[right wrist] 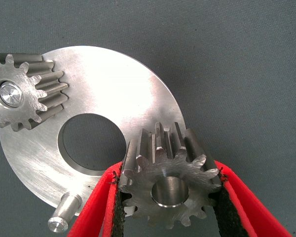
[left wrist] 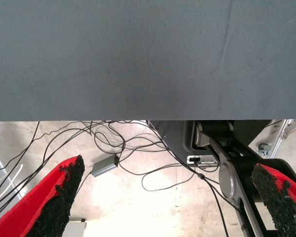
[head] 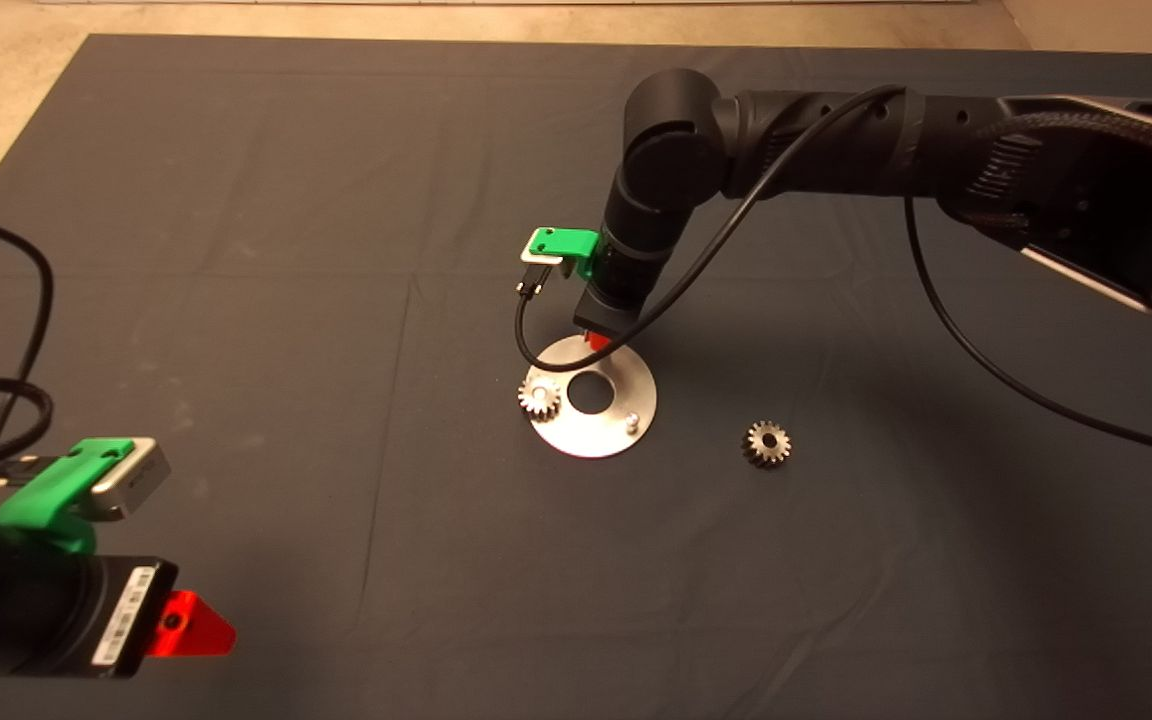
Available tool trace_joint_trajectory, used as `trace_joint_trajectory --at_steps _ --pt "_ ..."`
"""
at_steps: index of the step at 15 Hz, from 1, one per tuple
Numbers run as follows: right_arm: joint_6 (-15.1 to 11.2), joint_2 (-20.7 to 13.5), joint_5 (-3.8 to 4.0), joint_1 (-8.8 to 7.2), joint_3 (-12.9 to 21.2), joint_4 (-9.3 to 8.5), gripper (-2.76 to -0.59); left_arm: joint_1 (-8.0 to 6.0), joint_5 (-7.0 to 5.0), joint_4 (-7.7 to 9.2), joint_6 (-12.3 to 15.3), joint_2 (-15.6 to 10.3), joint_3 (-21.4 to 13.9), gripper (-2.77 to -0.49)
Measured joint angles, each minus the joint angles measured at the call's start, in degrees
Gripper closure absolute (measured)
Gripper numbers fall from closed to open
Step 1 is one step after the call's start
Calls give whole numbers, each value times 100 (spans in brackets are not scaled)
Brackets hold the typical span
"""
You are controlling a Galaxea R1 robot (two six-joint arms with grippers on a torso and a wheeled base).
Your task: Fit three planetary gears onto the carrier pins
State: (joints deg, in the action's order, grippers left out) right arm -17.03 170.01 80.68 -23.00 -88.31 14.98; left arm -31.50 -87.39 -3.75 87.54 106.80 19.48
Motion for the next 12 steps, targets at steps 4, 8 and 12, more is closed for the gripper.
trace_joint_trajectory --at_steps 4,8,12 --pt "2 0 7 -1 0 0 -105 0 0 0 0 0 0 -246" --pt "4 2 7 0 -45 0 -105 0 0 -1 0 0 0 -246" --pt "6 2 13 0 -157 0 -105 2 0 0 0 0 0 -246"
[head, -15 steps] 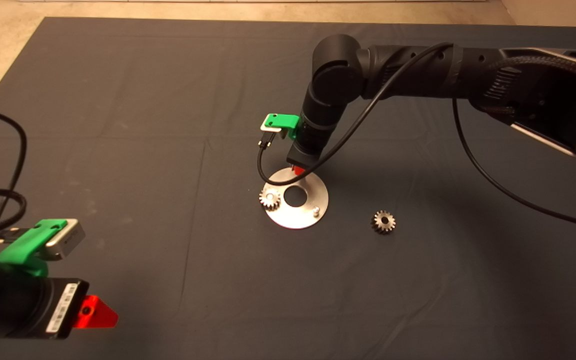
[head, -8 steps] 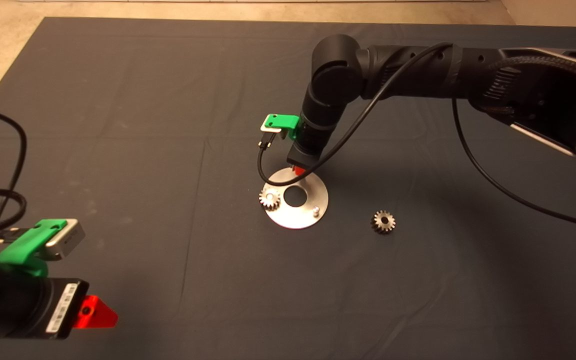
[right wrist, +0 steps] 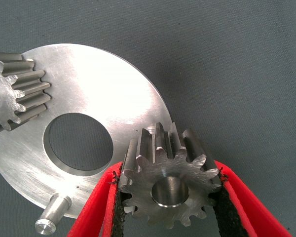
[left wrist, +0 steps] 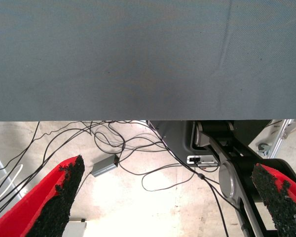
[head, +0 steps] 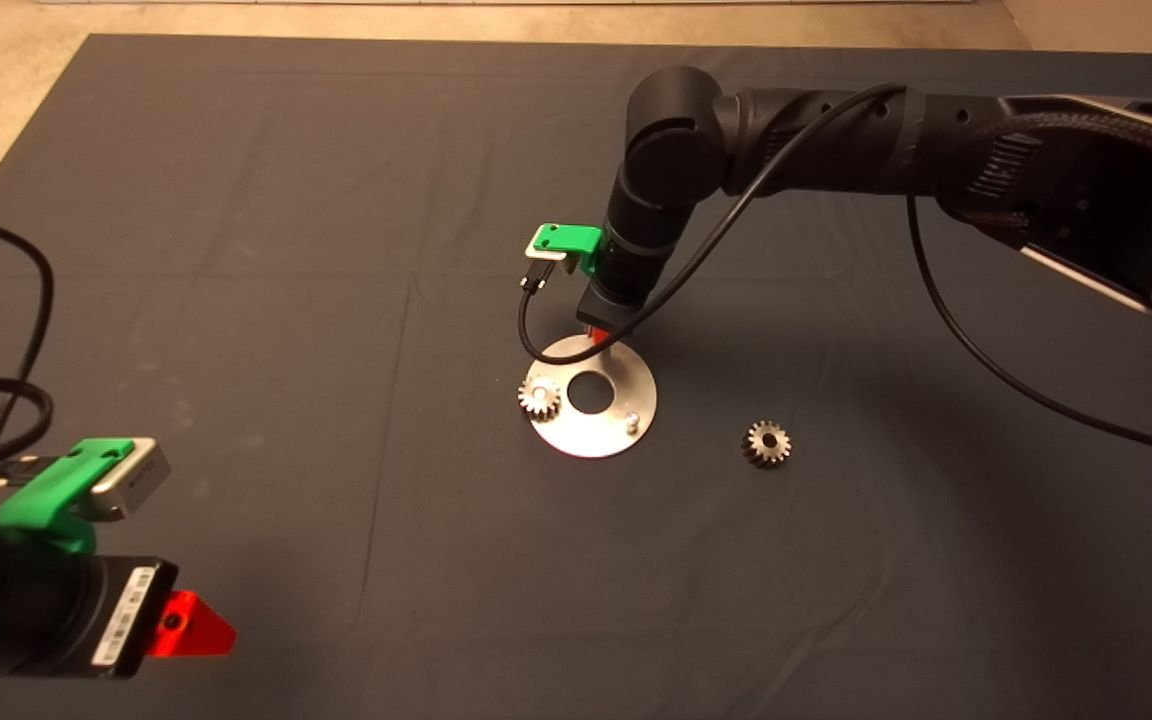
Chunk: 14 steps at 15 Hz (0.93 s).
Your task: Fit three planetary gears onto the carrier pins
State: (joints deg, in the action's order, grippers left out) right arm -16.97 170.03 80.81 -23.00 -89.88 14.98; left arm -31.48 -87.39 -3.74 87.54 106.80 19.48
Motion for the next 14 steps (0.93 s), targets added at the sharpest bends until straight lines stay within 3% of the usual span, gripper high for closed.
trace_joint_trajectory --at_steps 14 --pt "-3 0 43 32 -6 0 -105 -2 0 3 0 1 0 -246"
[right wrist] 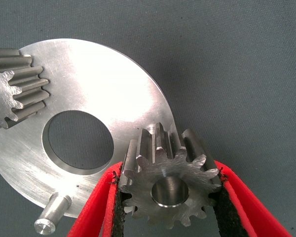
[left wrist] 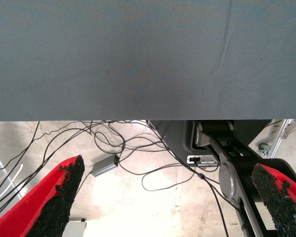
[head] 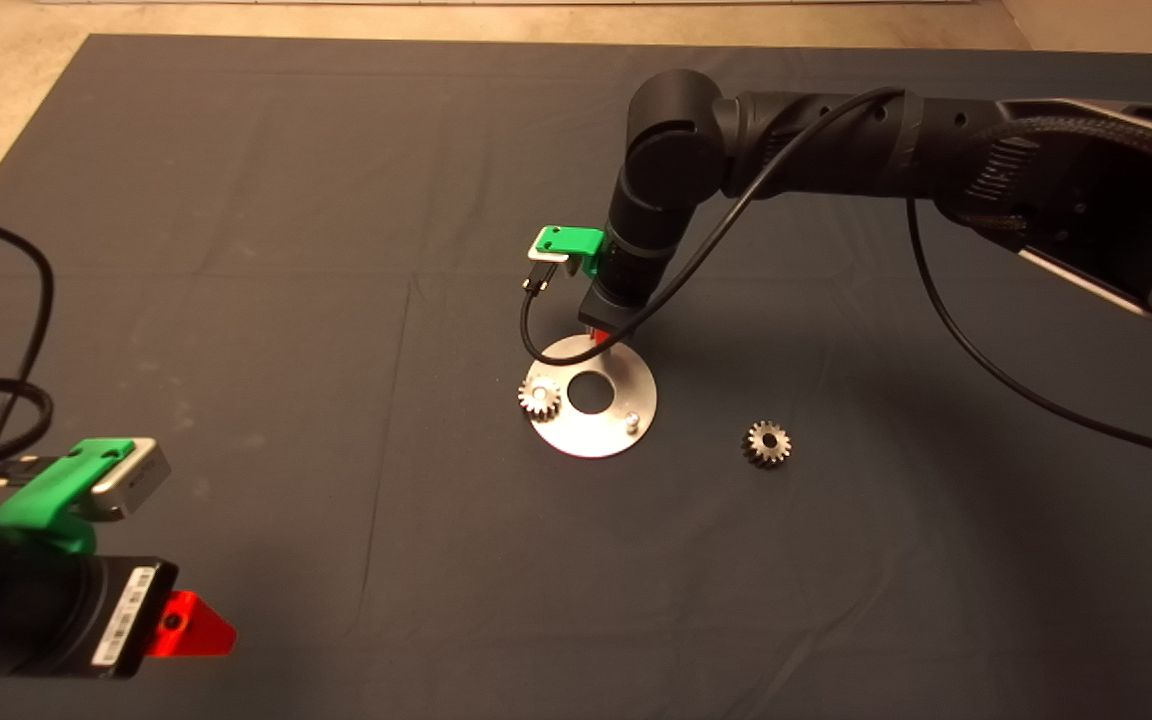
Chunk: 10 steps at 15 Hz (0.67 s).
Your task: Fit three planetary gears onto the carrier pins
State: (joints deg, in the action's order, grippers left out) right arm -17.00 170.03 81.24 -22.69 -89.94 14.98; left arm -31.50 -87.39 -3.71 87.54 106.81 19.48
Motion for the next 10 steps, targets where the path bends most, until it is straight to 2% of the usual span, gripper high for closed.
trace_joint_trajectory --at_steps 10 --pt "0 45 12 44 11 0 -104 0 -1 12 0 -1 0 -246"
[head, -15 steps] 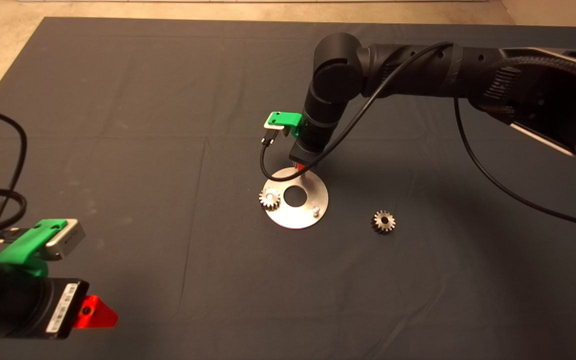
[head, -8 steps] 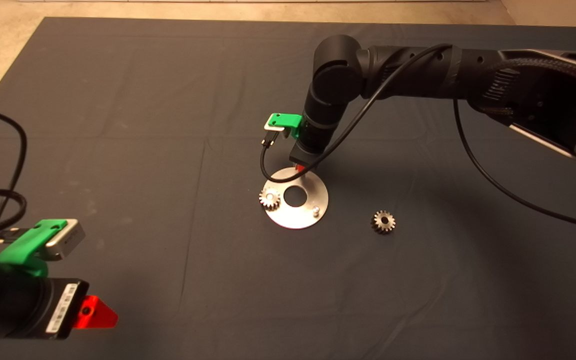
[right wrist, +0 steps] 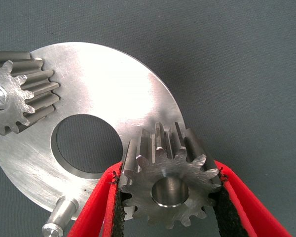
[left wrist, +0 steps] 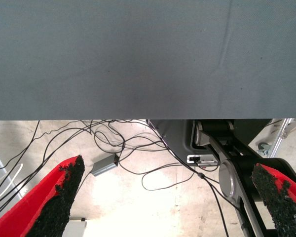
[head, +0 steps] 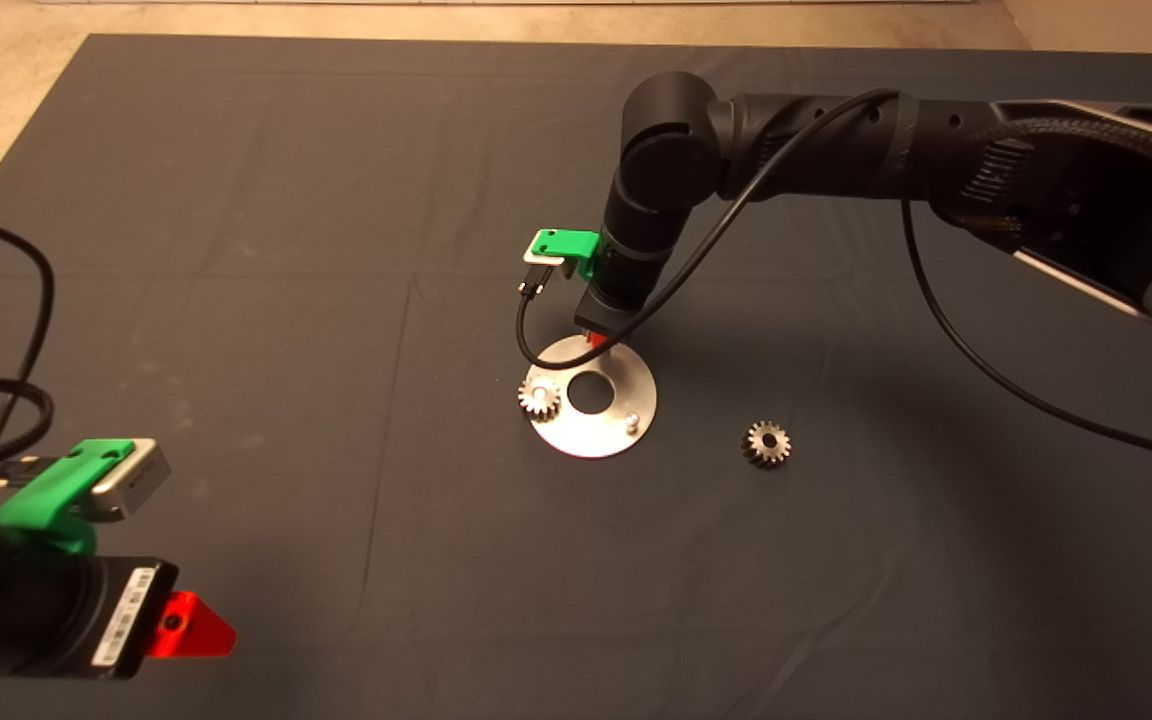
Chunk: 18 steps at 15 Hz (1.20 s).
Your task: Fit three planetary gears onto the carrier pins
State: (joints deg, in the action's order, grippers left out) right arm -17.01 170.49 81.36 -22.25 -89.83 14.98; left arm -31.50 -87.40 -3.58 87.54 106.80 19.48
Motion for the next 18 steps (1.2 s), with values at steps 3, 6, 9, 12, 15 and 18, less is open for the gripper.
trace_joint_trajectory --at_steps 3,6,9,12,15,18 --pt "0 0 17 17 4 0 -104 0 1 0 -2 1 0 -246" --pt "1 0 52 20 9 1 -104 0 1 1 0 1 0 -246" --pt "1 -2 53 20 9 1 -104 0 1 12 0 1 0 -246" --pt "1 -2 52 20 9 1 -104 0 1 17 0 1 0 -246" --pt "1 -2 52 20 9 1 -104 0 1 17 0 1 0 -246" --pt "1 -2 52 20 9 1 -105 0 1 20 -2 0 0 -246"
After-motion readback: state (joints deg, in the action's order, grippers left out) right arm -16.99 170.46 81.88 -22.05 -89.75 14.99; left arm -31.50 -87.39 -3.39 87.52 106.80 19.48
